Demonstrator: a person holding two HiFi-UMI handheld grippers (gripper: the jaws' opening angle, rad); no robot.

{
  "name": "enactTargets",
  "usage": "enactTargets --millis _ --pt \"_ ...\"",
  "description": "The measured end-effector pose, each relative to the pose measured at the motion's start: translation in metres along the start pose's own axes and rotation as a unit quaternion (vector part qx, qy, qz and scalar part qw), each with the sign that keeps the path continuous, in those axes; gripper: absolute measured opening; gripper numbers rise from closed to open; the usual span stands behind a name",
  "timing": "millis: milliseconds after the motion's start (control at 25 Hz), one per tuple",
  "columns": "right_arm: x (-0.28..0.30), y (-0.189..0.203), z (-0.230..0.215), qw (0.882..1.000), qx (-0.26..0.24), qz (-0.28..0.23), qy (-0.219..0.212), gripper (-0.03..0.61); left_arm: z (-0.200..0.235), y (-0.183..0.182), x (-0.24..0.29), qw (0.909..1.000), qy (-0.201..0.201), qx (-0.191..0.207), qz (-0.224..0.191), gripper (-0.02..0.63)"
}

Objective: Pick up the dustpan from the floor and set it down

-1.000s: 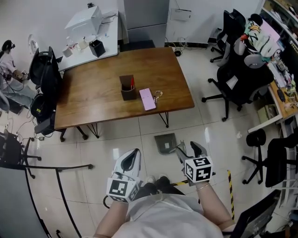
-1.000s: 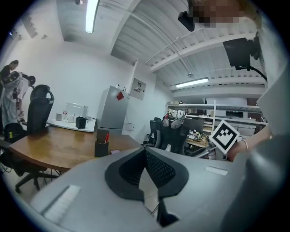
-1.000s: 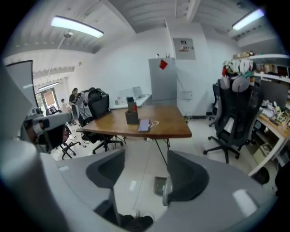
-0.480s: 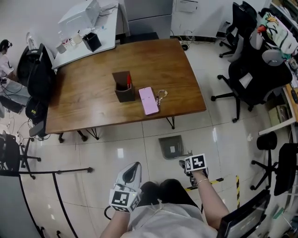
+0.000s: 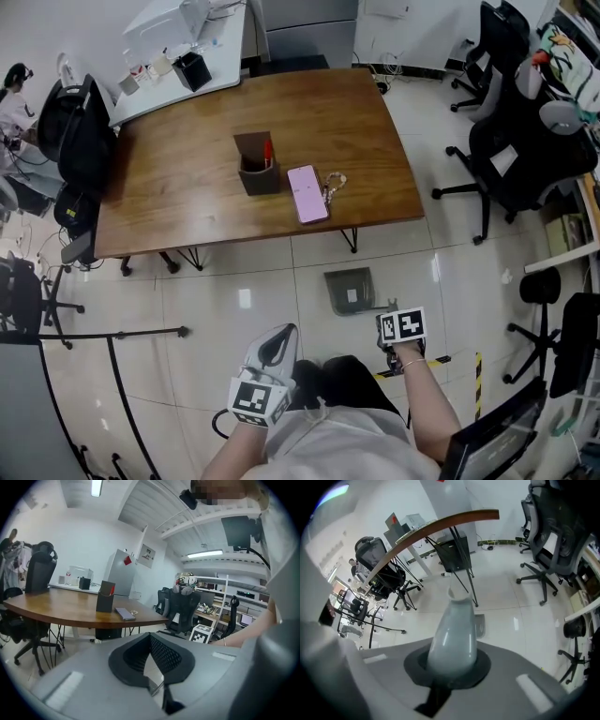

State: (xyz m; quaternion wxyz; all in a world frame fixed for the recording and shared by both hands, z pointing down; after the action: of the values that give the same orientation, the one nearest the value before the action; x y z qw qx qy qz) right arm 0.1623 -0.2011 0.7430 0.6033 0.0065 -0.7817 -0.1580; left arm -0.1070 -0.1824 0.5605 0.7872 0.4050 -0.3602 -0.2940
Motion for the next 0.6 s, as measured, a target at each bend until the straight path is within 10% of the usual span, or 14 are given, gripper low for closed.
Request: enactTargets --millis 600 --pt "-0.157 0.031 0.074 0.997 0.0 -0.076 -0.03 0.004 -0.051 -0.065 -0.1 0.9992 0.011 0.008 -0.038 0.015"
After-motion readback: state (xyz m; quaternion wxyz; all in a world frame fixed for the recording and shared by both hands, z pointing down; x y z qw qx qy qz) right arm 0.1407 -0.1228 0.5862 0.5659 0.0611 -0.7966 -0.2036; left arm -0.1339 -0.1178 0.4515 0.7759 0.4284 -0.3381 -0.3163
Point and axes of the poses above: the fingertips, and each gripper's own axes: x forward along the fingers, z to its left, y out of its underside, the point moved 6 cm from there along -x, backward along the fingers, and after that the axes turned 9 degrees about -x, right-handed, at the moved point
